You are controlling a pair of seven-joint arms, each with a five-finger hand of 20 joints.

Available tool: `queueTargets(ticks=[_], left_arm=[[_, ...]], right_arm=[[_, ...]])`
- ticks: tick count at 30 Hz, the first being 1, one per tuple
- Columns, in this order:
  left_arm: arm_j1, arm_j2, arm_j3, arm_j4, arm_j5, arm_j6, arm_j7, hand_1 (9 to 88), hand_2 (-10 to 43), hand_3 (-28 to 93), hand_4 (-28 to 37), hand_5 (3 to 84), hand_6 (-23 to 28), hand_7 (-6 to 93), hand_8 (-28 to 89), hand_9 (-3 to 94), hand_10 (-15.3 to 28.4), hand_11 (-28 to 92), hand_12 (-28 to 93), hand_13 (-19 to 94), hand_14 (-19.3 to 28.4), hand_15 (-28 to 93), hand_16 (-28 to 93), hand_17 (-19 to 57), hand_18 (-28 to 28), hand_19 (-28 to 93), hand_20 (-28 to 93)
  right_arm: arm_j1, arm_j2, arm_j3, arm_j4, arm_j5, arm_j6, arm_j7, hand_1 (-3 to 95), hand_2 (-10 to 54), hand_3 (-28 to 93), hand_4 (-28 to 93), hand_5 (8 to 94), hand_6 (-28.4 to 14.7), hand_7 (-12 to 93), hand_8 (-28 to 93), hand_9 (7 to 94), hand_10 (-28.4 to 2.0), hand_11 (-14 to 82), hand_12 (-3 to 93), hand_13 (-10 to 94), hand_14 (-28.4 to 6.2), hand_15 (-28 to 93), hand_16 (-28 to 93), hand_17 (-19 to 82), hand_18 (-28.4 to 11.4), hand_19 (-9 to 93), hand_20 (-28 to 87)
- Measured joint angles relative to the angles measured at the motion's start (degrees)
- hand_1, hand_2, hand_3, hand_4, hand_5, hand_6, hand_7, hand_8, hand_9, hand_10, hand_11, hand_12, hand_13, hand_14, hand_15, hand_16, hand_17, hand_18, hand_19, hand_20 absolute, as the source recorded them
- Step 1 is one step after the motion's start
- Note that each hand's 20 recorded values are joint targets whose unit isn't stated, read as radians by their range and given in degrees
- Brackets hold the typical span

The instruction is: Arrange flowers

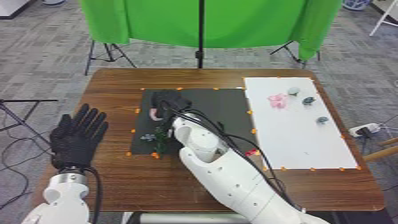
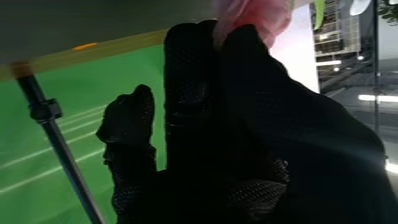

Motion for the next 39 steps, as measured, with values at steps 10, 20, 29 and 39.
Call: queueTargets(ticks=[10,20,29,39], left_arm=[[0.0,-0.09,-0.02,0.02,0.01,-0.01,-0.23,26.6,16.3,76,-28.3,44.2,10.3,7.5,-8,37.8,15.5,16,10,28,15.4,27,-4,-8.1,14.0,34,11],[0.7,-1.23,-0.52,-0.08,0.13,-0.09,-0.96,26.8,15.9,77,-28.3,44.6,10.4,8.4,-9,38.4,15.7,18,9,28,16.0,31,-6,-8.3,14.0,35,11],[2.5,-4.25,-2.76,-0.16,0.75,-0.51,-1.89,26.9,15.6,77,-28.3,44.9,10.4,9.5,-9,38.7,15.8,20,8,28,16.2,34,-8,-8.5,14.2,36,11],[5.2,-4.87,-3.05,-1.43,0.79,-0.48,-0.27,27.1,15.6,78,-28.3,45.4,10.5,10.3,-10,39.2,15.8,21,8,29,16.3,35,-8,-8.3,14.1,36,11]], right_arm=[[1.1,0.5,-1.8,0.1,-0.2,0.9,5.6,56.6,-9.5,73,-28,68.8,-1.1,19,-14,69.3,-13.8,22.5,20.7,63,-9.4,55,36,33,-23.8,90,46],[0.0,0.4,1.2,-6.8,12.0,0.6,13.5,40.7,-9.5,90,-28,57.5,-5.1,13,-12,56.0,-18.0,15.5,15.6,55,-15.6,62,20,32,-26.0,92,46],[-1.3,4.9,10.4,-24.5,19.6,-9.6,19.7,41.4,-9.5,85,-28,52.8,-7.6,10,-11,50.5,-20.2,13.3,14.8,50,-17.8,62,16,30,-27.1,91,44],[-11.5,26.7,28.7,-36.8,19.1,-9.1,25.0,43.1,-9.5,85,-28,53.2,-5.3,13,-12,43.6,-17.9,10.7,13.5,35,-18.2,48,10,21,-24.1,80,39]])
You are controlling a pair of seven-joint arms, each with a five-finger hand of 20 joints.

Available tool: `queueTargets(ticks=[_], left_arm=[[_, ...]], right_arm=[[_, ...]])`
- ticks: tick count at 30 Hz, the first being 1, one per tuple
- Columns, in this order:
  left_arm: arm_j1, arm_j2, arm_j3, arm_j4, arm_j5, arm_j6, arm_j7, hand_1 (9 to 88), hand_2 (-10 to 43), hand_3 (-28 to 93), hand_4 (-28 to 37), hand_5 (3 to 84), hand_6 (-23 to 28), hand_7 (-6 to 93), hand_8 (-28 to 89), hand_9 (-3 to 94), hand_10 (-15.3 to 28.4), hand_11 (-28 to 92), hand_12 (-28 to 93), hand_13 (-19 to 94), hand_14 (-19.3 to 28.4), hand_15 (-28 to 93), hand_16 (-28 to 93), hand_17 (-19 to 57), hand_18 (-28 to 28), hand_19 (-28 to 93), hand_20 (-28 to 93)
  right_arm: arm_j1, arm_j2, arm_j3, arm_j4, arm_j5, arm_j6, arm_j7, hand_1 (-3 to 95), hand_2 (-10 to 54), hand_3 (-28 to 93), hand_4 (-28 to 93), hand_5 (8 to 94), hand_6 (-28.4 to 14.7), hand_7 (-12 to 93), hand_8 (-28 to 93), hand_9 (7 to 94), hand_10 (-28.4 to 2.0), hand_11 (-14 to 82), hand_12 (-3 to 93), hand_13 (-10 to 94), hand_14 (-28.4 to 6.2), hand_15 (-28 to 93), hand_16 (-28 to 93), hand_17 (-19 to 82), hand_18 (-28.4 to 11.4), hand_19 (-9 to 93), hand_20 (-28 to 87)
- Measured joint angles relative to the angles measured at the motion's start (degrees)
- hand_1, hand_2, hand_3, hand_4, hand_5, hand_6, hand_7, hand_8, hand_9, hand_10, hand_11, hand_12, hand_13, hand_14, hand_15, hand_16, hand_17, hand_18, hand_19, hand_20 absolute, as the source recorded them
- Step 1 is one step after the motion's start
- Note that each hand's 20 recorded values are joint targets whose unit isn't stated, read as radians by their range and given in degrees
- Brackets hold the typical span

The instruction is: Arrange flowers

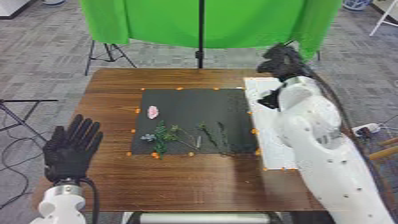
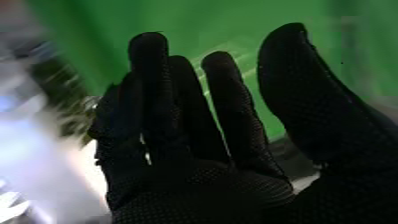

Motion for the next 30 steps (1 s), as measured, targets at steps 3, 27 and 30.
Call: queueTargets(ticks=[3,27,30], left_arm=[[0.4,-0.17,0.12,-0.02,-0.11,0.02,0.01,27.2,15.5,78,-28.3,45.5,10.5,10.3,-10,39.3,15.9,21,8,29,16.2,36,-9,-8.3,14.1,36,11],[0.0,-0.43,0.83,-0.02,-1.02,1.82,-1.19,30.6,12.7,78,-28.3,46.3,10.7,11.3,-10,39.9,16.0,23,8,29,16.4,38,-10,-8.5,14.1,37,11],[-0.1,-0.48,0.85,-0.02,-1.01,1.82,-1.40,30.5,13.1,77,-28.3,46.3,10.7,11.3,-10,39.7,16.1,23,8,29,16.3,38,-10,-8.5,14.1,37,10]], right_arm=[[-5.9,7.1,6.5,0.3,2.0,-2.8,-2.2,43.3,-9.5,85,-28,52.4,-4.8,13,-12,42.3,-17.4,10.0,13.3,34,-18.2,40,10,19,-24.1,77,37],[-15.8,13.1,10.6,9.8,-4.9,-8.3,-4.6,67.3,-9.5,55,-28,69.0,-0.4,27,-7,65.4,-12.7,22.1,23.2,57,-9.7,56,31,28,-21.4,85,42],[-16.2,12.8,10.2,10.9,-5.6,-2.7,-5.4,71.6,-9.5,50,-28,72.5,0.1,31,-3,75.5,-11.6,12.1,38.4,61,-8.9,58,38,30,-20.6,88,46]])
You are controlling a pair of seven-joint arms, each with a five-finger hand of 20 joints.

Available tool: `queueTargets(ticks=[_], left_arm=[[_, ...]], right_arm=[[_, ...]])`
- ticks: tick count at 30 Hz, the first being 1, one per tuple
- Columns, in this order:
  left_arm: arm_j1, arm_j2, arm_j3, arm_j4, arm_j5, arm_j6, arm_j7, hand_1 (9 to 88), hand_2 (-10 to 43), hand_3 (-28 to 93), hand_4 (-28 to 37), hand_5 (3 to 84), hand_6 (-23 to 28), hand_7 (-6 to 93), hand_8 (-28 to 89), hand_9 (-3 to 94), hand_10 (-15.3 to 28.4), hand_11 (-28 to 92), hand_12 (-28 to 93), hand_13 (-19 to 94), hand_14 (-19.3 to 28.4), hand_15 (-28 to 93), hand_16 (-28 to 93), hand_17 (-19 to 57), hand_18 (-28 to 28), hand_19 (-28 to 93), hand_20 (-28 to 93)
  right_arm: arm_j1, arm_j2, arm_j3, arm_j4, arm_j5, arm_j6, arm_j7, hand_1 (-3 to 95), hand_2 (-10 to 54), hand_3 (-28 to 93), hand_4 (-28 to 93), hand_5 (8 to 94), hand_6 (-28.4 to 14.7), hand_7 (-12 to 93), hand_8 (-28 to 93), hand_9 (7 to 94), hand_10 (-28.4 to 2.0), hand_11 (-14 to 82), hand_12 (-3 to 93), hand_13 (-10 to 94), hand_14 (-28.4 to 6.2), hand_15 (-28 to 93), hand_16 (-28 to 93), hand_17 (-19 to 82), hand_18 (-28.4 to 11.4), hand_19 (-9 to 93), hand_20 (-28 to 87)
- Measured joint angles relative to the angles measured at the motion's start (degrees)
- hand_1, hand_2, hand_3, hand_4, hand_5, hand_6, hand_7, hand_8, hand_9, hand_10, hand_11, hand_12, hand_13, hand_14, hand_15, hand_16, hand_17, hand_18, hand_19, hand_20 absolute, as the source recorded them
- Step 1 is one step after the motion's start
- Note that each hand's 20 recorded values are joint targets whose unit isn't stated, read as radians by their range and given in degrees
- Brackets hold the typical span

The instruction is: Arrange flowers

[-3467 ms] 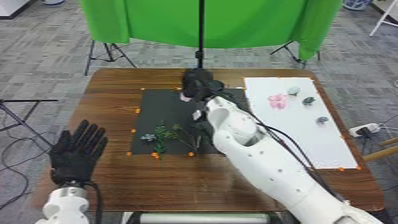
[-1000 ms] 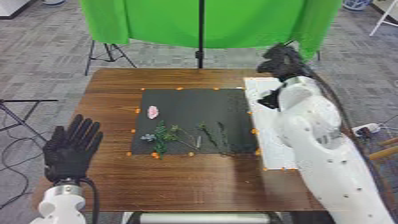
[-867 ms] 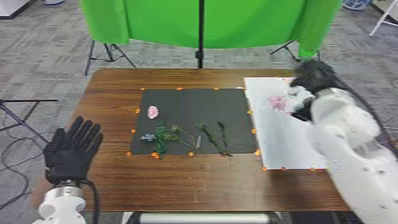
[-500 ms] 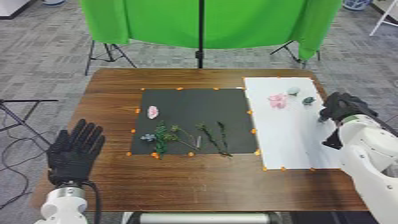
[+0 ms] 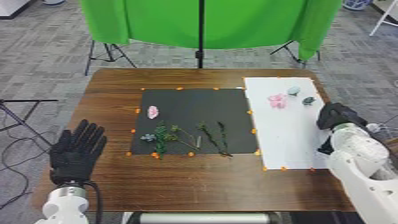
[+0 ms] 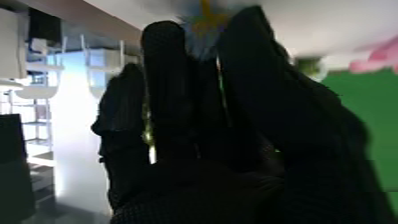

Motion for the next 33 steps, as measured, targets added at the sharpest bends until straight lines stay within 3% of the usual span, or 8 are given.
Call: queueTargets(ticks=[3,9,13,19,28,33], left_arm=[[-0.1,-0.06,0.00,0.00,0.01,0.00,-0.32,30.4,13.4,77,-28.3,46.3,10.7,11.1,-10,39.5,15.9,23,8,29,16.4,38,-10,-8.6,14.1,37,10],[-0.1,-0.15,0.00,0.02,0.01,-0.03,-0.58,30.0,13.6,77,-28.3,46.2,10.7,11.1,-10,39.5,16.0,23,8,29,16.5,38,-10,-8.5,14.1,37,10],[0.0,-0.17,-0.07,0.02,0.01,-0.03,-0.58,29.8,13.7,77,-28.3,46.1,10.7,11.1,-10,39.4,15.9,23,8,29,16.5,38,-10,-8.4,14.1,37,10],[0.0,-0.24,-0.09,0.01,0.03,-0.03,-0.75,29.7,13.9,77,-28.3,46.1,10.7,11.1,-10,39.4,15.9,23,8,29,16.5,38,-10,-8.5,14.1,37,10],[-0.2,-0.26,0.17,0.13,0.13,-0.06,-1.67,29.5,14.0,77,-28.3,46.0,10.7,11.1,-10,39.4,16.0,23,8,28,16.5,38,-10,-8.6,14.2,37,10],[-0.8,-0.19,0.82,0.56,0.20,-0.23,-2.24,29.5,14.0,77,-28.3,45.9,10.7,11.1,-10,39.5,16.0,23,8,28,16.6,38,-10,-8.7,14.3,37,10]], right_arm=[[-0.7,-0.1,-0.4,0.7,-0.7,4.0,-0.5,69.4,-9.5,56,-28,73.3,0.2,32,-3,76.9,-11.5,12.6,40.1,61,-8.8,59,38,31,-20.7,88,47],[-1.8,-0.2,-0.8,-0.3,-1.0,4.9,-0.7,65.7,-9.5,63,-28,72.7,-0.1,33,-4,76.1,-11.8,12.7,39.7,61,-8.8,59,38,32,-21.3,89,47],[-1.9,0.5,-2.6,-4.1,-1.0,5.0,-2.2,65.4,-9.5,63,-28,72.4,-0.3,32,-5,75.7,-11.9,12.7,39.5,61,-8.9,59,38,32,-21.3,89,46],[1.1,0.2,-8.6,-10.8,-0.2,4.6,-10.0,65.3,-9.5,62,-28,71.6,-0.7,32,-4,74.6,-12.1,12.6,39.4,59,-9.1,60,38,31,-21.1,89,46],[12.3,-8.9,-21.9,-11.8,0.7,1.0,-15.8,66.0,-9.5,59,-28,70.2,-2.1,30,-4,73.6,-12.6,12.6,39.1,58,-9.7,61,36,30,-21.3,89,47],[17.4,-15.4,-29.5,-7.4,-1.2,-0.6,-21.4,67.5,-9.5,57,-28,69.0,-2.5,30,-3,73.0,-12.5,12.7,39.1,58,-10.0,61,36,30,-21.3,89,47]])
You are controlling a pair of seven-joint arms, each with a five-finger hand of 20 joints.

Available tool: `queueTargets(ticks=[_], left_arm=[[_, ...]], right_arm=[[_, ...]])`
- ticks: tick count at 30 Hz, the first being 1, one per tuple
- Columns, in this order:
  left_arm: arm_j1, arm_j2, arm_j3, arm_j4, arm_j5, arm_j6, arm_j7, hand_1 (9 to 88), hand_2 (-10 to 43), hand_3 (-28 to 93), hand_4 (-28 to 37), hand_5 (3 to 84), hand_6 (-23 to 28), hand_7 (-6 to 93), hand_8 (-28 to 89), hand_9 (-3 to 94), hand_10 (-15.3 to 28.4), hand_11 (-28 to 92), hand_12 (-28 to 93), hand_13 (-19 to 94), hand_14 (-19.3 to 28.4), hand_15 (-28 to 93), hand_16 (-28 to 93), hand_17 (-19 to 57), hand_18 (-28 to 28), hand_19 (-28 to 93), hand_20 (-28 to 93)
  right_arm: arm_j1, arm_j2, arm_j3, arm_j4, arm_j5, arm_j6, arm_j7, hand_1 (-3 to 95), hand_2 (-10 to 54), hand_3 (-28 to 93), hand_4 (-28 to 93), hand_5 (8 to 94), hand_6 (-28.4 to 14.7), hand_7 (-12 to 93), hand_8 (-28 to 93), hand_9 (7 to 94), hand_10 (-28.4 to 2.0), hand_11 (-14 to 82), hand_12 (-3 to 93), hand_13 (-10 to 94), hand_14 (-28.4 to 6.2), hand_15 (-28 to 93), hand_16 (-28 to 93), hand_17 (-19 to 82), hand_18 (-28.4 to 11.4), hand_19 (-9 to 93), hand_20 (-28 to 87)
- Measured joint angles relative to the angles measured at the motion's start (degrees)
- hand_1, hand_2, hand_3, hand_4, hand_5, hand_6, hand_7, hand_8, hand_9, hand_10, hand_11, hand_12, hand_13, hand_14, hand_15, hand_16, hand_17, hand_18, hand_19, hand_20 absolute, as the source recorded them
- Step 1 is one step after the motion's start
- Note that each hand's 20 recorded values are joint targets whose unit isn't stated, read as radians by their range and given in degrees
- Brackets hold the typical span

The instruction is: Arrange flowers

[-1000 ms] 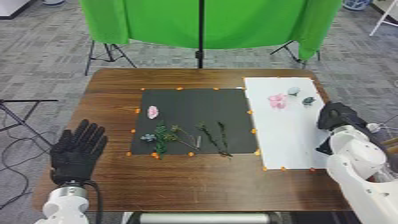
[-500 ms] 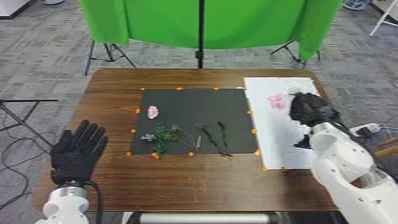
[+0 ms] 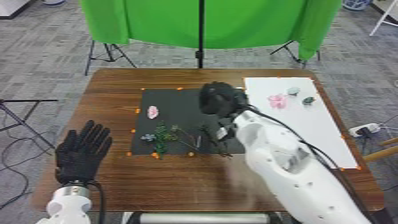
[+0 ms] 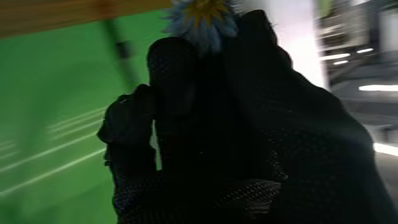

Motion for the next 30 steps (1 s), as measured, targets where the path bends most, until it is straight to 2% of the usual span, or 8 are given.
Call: queueTargets(ticks=[3,10,16,19,26,28,29,30], left_arm=[[-0.6,0.13,0.50,0.43,0.12,-0.17,-0.09,29.4,14.1,77,-28.3,46.0,10.7,11.2,-10,39.5,16.0,24,8,28,16.8,39,-10,-8.8,14.3,38,10],[-2.5,0.63,1.26,1.38,0.37,-0.40,-0.74,29.3,14.0,77,-28.3,46.0,10.4,11.7,-10,39.8,16.0,25,7,29,16.7,40,-11,-8.9,14.4,38,10],[-2.8,1.24,1.39,1.35,0.39,-0.59,-0.84,29.0,14.0,78,-28.3,45.9,10.3,11.9,-10,39.9,16.0,26,7,29,16.6,41,-11,-8.9,14.4,39,10],[-3.2,1.34,1.89,1.51,0.52,-0.89,-1.60,28.8,13.9,78,-28.3,46.0,10.1,12.5,-11,39.9,16.1,27,7,29,16.5,42,-12,-8.9,14.5,39,10],[-3.3,1.77,2.23,1.21,0.69,-1.18,-2.02,28.8,14.0,78,-28.3,46.0,10.1,13.1,-11,40.3,16.0,28,6,30,16.4,46,-12,-8.7,15.0,42,10],[-3.2,1.81,2.23,1.20,0.61,-1.20,-2.14,28.8,14.0,78,-28.3,46.1,10.0,13.2,-11,40.6,15.9,29,6,30,16.4,48,-12,-8.5,15.0,42,10],[-3.2,1.81,2.23,1.22,0.41,-1.29,-2.25,28.8,14.0,78,-28.3,46.1,10.0,13.2,-11,40.7,15.9,29,6,31,16.5,48,-13,-8.4,15.0,42,10],[-3.3,1.81,2.22,1.27,0.16,-1.40,-2.36,28.8,14.0,78,-28.3,46.1,10.0,13.2,-11,40.8,15.9,29,6,31,16.4,48,-13,-8.4,15.0,42,10]], right_arm=[[1.7,-3.8,-3.3,3.3,-5.6,0.0,-3.4,68.7,-9.5,55,-28,68.9,-2.8,30,-3,72.9,-12.6,12.7,39.2,58,-10.0,61,36,30,-21.1,89,47],[1.8,-8.7,-7.0,4.0,-8.3,-1.4,-2.3,71.9,-9.5,49,-28,68.8,-3.9,28,-1,73.1,-13.1,12.1,39.9,58,-10.3,61,37,30,-20.8,89,48],[1.4,-9.2,-9.8,4.5,-10.4,-1.4,0.1,78.1,-9.5,38,-28,71.3,-3.8,26,1,75.3,-13.6,11.1,40.6,59,-11.2,61,36,30,-21.2,89,49],[1.3,-10.1,-10.7,6.3,-13.5,-1.3,2.4,81.5,-9.5,33,-28,71.9,-4.0,25,3,75.7,-13.7,10.7,41.3,59,-11.0,61,37,29,-20.6,89,50],[-0.1,-10.5,-10.7,7.0,-13.8,-1.2,3.1,83.4,-9.5,30,-28,73.7,-3.8,23,3,76.7,-13.9,10.9,42.2,59,-11.2,61,38,30,-21.3,89,51],[-0.3,-10.6,-10.7,7.2,-13.8,-1.2,3.4,87.6,-9.5,22,-28,73.9,-3.8,22,3,76.4,-14.1,10.9,42.4,59,-11.3,61,38,30,-21.3,90,51],[-0.4,-10.8,-10.7,7.4,-13.7,-1.2,3.8,92.2,-9.5,9,-20,73.3,-3.9,21,4,75.9,-14.2,10.7,42.0,59,-11.7,62,38,30,-21.3,90,52],[-0.5,-11.0,-10.6,7.7,-13.6,-1.2,4.3,94.0,-9.5,2,-15,72.7,-3.9,20,3,75.6,-14.4,10.7,41.9,58,-12.0,62,38,30,-21.3,90,52]])
